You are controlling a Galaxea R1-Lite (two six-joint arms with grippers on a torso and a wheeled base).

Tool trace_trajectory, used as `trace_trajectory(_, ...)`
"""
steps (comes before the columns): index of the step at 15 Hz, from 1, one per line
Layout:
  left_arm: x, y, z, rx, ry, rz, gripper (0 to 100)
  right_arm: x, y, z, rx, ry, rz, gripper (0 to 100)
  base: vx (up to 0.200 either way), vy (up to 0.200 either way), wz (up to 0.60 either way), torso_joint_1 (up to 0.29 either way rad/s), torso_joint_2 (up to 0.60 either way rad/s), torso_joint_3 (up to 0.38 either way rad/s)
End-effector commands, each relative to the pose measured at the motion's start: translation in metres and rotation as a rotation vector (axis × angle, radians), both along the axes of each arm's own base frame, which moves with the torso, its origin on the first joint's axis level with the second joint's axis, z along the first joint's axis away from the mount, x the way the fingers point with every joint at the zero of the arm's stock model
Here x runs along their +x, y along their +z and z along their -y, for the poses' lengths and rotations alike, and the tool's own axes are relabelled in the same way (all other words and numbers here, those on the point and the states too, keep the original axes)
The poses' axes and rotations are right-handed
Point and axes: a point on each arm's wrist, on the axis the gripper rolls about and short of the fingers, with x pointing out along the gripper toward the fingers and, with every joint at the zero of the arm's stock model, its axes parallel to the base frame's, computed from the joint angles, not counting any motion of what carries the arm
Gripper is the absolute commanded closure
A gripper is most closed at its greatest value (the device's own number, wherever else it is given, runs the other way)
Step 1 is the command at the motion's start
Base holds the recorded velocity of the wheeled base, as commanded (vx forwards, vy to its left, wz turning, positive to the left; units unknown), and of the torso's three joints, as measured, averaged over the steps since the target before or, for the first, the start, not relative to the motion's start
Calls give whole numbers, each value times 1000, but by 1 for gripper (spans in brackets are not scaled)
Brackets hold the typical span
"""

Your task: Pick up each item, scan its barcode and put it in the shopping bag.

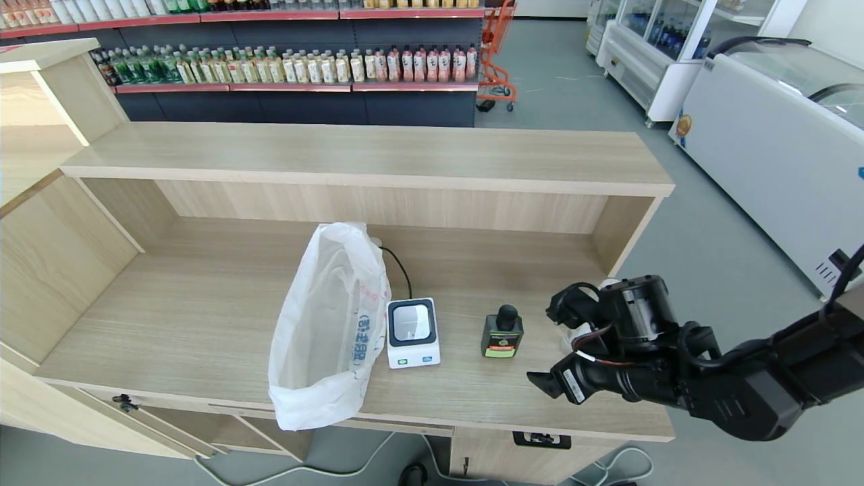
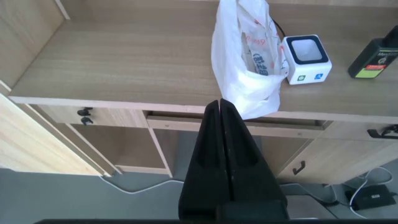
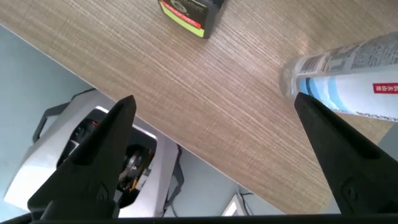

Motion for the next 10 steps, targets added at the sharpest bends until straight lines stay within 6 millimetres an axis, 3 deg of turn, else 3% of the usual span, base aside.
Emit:
trace_trajectory(1,0,0,0,0,0,0,100,9,-11,-4,-17,-5,-14,0,0,0,0,0,0,0)
trace_trajectory(10,0,0,0,0,0,1,100,37,-20,-18,-36,5,63,0,0,0,0,0,0,0)
